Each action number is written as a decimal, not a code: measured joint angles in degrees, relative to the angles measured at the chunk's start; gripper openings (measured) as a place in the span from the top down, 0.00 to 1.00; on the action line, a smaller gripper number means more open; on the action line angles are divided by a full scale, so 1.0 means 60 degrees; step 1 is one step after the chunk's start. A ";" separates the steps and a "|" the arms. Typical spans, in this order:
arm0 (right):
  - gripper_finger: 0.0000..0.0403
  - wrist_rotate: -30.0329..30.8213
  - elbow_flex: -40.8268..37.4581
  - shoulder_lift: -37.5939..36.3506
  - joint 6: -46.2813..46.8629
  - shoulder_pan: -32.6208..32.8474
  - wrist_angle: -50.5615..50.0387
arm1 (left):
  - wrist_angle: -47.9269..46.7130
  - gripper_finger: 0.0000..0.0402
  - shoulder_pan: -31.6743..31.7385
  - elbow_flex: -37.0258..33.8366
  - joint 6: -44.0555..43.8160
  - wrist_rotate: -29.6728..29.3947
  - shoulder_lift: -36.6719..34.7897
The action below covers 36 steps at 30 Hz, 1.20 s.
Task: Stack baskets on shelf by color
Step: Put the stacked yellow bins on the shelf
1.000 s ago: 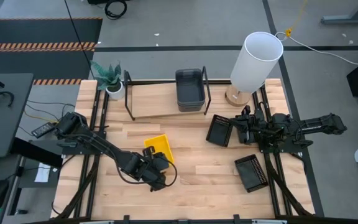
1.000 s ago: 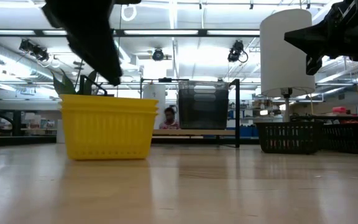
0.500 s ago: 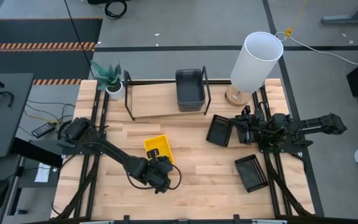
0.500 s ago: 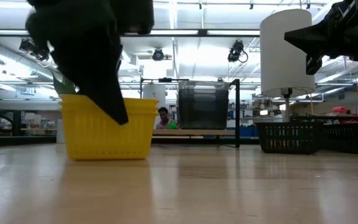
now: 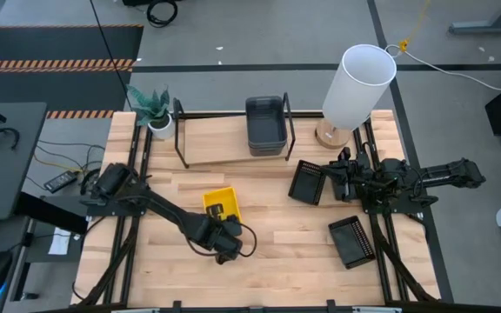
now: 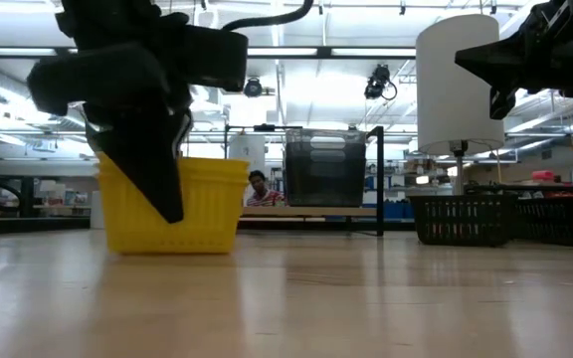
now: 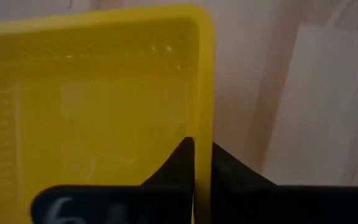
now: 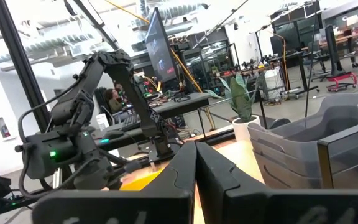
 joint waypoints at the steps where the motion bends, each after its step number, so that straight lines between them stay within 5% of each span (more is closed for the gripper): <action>1: 0.96 0.0000 0.0000 0.0000 0.0000 -0.0003 0.0001 | -0.0041 0.96 0.0051 0.0000 0.0268 0.0062 -0.0027; 11: 0.96 0.0005 0.0000 0.0004 0.0000 -0.0002 0.0047 | -0.1424 0.96 0.1307 -0.0015 0.2593 0.0586 -0.0713; 25: 0.96 -0.0007 -0.0002 0.0025 0.0000 -0.0002 0.0072 | -0.0900 0.97 0.3333 -0.0011 0.4566 0.0528 -0.2386; 36: 0.96 -0.0004 0.0000 0.0029 0.0000 -0.0001 0.0146 | -0.0572 0.96 0.5068 -0.0007 0.5544 0.0341 -0.2332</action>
